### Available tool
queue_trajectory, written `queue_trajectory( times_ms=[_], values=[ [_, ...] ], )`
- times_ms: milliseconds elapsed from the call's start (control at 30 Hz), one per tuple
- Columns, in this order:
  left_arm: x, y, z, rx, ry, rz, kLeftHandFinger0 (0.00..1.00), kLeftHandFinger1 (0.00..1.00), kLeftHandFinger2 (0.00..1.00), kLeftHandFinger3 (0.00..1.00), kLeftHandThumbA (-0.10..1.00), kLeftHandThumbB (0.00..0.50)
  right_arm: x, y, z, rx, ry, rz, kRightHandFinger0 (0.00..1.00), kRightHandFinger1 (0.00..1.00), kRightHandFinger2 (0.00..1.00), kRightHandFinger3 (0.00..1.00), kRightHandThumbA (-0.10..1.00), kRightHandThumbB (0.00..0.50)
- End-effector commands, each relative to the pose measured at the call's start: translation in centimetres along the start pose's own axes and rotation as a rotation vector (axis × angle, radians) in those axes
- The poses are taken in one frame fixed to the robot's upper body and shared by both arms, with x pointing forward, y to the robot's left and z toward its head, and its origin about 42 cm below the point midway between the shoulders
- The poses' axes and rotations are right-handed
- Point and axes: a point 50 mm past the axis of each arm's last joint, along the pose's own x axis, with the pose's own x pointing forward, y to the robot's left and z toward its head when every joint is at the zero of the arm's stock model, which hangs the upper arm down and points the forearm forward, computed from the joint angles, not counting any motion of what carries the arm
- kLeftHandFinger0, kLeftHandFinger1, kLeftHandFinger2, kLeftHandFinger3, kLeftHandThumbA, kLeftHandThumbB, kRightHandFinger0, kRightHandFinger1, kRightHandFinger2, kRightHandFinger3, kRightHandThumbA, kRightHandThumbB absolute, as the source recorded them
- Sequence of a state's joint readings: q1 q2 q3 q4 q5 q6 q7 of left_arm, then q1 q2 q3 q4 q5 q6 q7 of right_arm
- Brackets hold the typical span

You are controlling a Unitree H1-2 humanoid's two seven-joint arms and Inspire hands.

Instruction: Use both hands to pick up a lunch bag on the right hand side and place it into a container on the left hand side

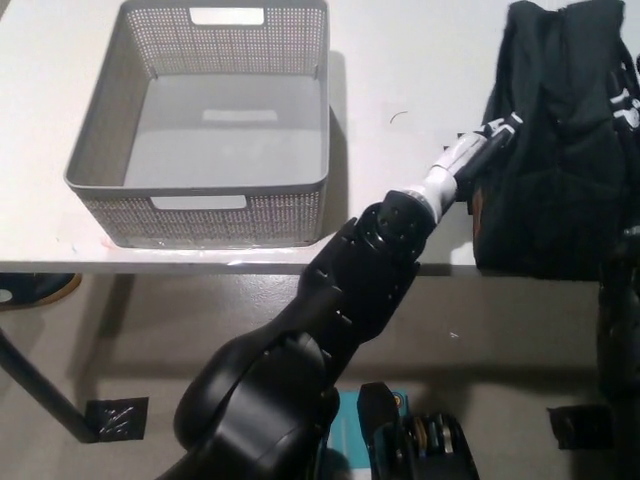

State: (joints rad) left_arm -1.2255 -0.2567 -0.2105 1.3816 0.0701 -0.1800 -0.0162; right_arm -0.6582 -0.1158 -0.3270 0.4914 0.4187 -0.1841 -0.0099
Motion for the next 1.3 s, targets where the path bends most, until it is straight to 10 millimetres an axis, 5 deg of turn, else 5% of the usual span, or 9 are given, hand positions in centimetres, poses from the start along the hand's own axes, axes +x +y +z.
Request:
queue_trajectory(
  times_ms=[0,100,400,633,700,933,967,1067,1267],
  values=[
    [0.9,-5.2,5.6,0.091,-0.141,-0.143,1.0,1.0,1.0,1.0,1.0,0.389,0.6,2.6,1.1,-0.01,0.022,0.047,1.0,1.0,1.0,1.0,1.0,0.165],
    [1.0,-5.4,5.9,0.093,-0.137,-0.146,1.0,1.0,1.0,1.0,1.0,0.42,0.5,3.5,1.4,-0.056,0.057,0.032,1.0,1.0,1.0,1.0,1.0,0.173],
    [1.3,-4.6,7.0,-0.055,-0.091,-0.106,1.0,1.0,1.0,1.0,1.0,0.352,2.2,5.9,2.5,-0.03,0.16,0.024,1.0,1.0,1.0,1.0,1.0,0.112],
    [1.8,-3.4,9.9,-0.007,-0.151,-0.102,1.0,1.0,1.0,1.0,1.0,0.354,3.8,6.6,4.3,0.031,0.108,0.036,1.0,1.0,1.0,1.0,1.0,0.163],
    [1.9,-3.4,10.9,-0.004,-0.167,-0.11,1.0,1.0,1.0,1.0,1.0,0.347,4.2,6.8,5.3,0.012,0.1,0.017,1.0,1.0,1.0,1.0,1.0,0.195],
    [2.1,-3.1,15.0,0.007,-0.214,-0.117,1.0,1.0,1.0,1.0,1.0,0.371,5.6,8.0,9.2,0.063,-0.015,0.014,1.0,1.0,1.0,1.0,1.0,0.106],
    [2.1,-2.8,16.1,0.029,-0.244,-0.112,1.0,1.0,1.0,1.0,1.0,0.339,5.9,8.6,10.4,0.077,-0.048,0.02,1.0,1.0,1.0,1.0,1.0,0.141],
    [2.1,-2.4,18.3,0.042,-0.295,-0.102,1.0,1.0,1.0,1.0,1.0,0.348,6.4,9.8,12.8,0.109,-0.091,0.041,1.0,1.0,1.0,1.0,1.0,0.161],
    [2.0,-0.2,20.9,0.009,-0.33,-0.058,1.0,1.0,1.0,1.0,1.0,0.376,8.1,13.0,15.2,0.152,-0.099,0.089,1.0,1.0,1.0,1.0,1.0,0.129]
  ],
)
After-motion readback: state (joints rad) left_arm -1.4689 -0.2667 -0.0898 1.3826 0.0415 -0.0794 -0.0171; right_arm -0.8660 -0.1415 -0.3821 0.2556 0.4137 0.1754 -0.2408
